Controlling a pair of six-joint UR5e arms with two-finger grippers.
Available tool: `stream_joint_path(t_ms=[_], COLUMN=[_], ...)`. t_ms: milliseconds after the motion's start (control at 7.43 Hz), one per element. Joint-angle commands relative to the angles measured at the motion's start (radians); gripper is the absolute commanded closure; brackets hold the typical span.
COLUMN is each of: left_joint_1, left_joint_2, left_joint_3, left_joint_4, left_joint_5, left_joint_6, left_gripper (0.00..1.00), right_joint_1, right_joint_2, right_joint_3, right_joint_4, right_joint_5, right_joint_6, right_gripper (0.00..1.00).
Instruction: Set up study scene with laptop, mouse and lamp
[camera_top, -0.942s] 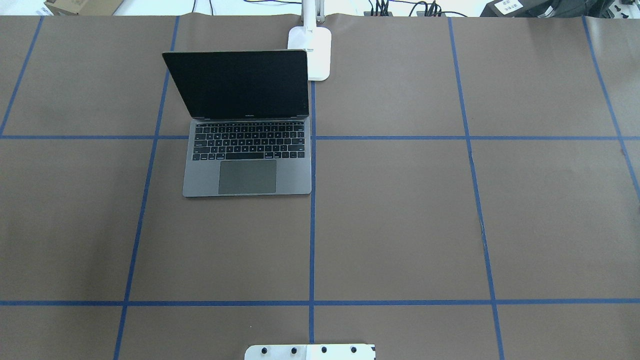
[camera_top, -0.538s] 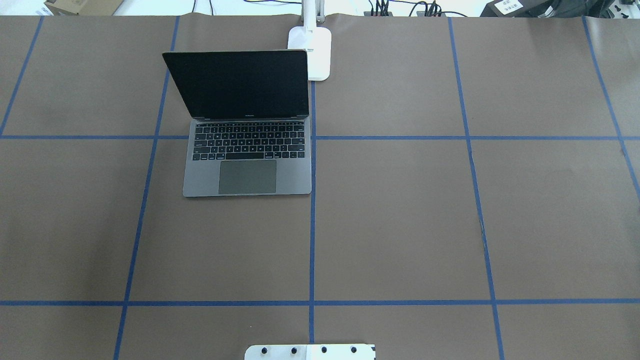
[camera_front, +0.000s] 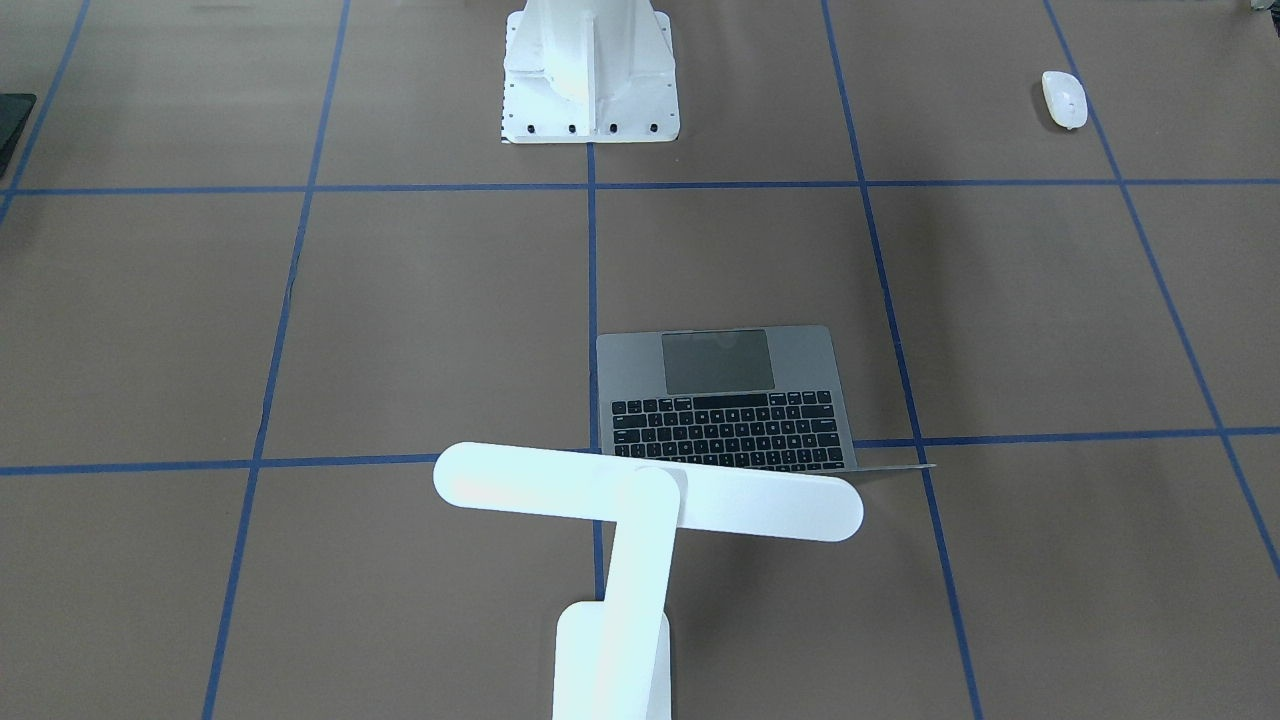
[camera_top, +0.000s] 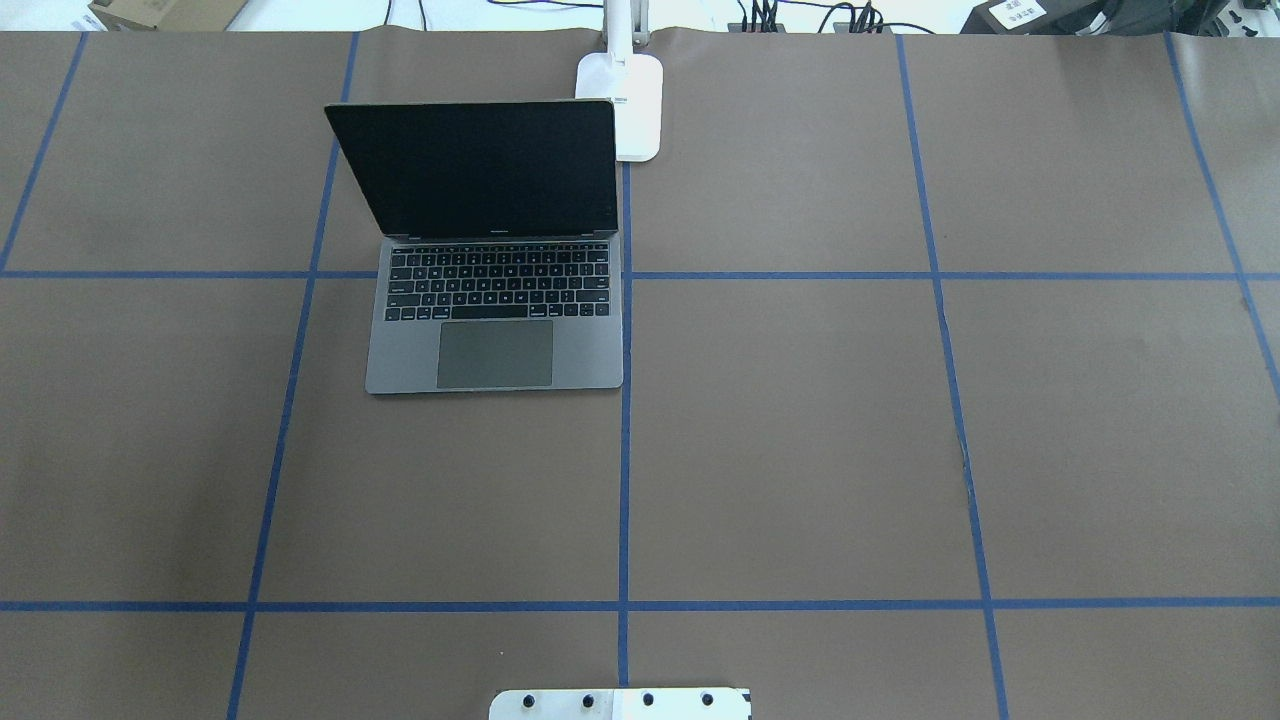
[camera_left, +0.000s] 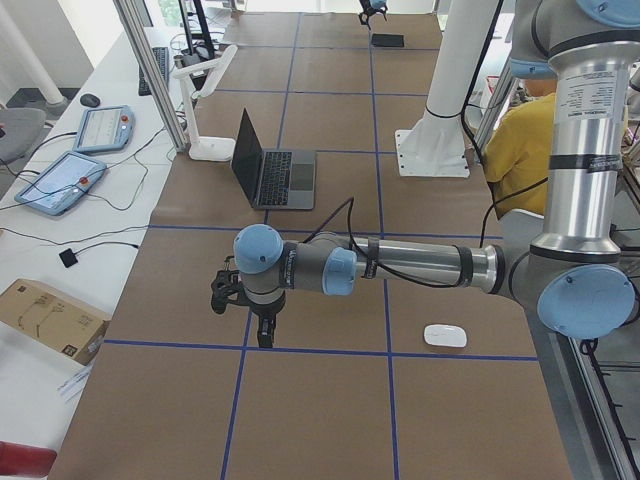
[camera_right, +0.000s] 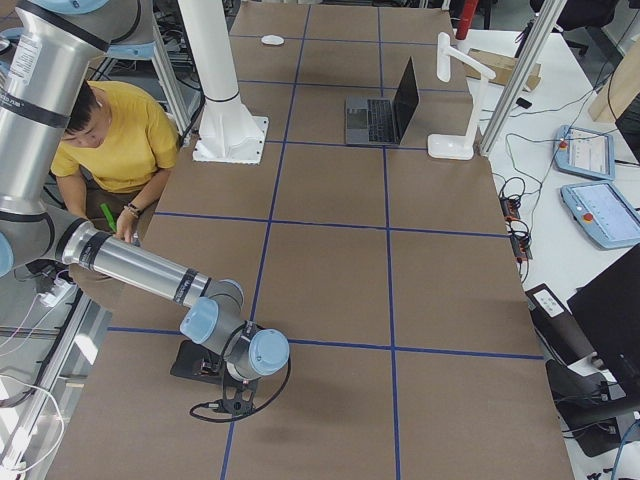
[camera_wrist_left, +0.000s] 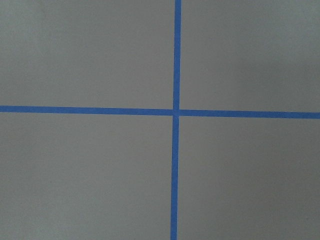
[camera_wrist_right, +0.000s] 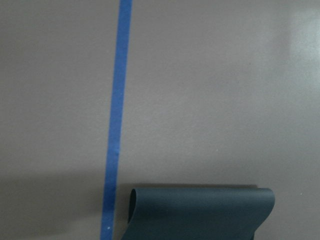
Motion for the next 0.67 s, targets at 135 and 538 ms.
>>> stream_joint_path(t_ms=[135, 538], left_joint_1=[-0.002, 0.000], left_joint_2=[0.001, 0.001], left_joint_3=[-0.008, -0.008], left_joint_4=[0.000, 0.000], left_joint_5=[0.000, 0.000], left_joint_6=[0.000, 0.001], left_gripper=[0.00, 0.00], right_joint_1=[-0.023, -0.063], right_joint_2=[0.024, 0.088], right_joint_3=[-0.023, -0.110], right_joint_4=[0.000, 0.003], right_joint_5=[0.025, 0.045], right_joint_6=[0.056, 0.042], right_gripper=[0.06, 0.04])
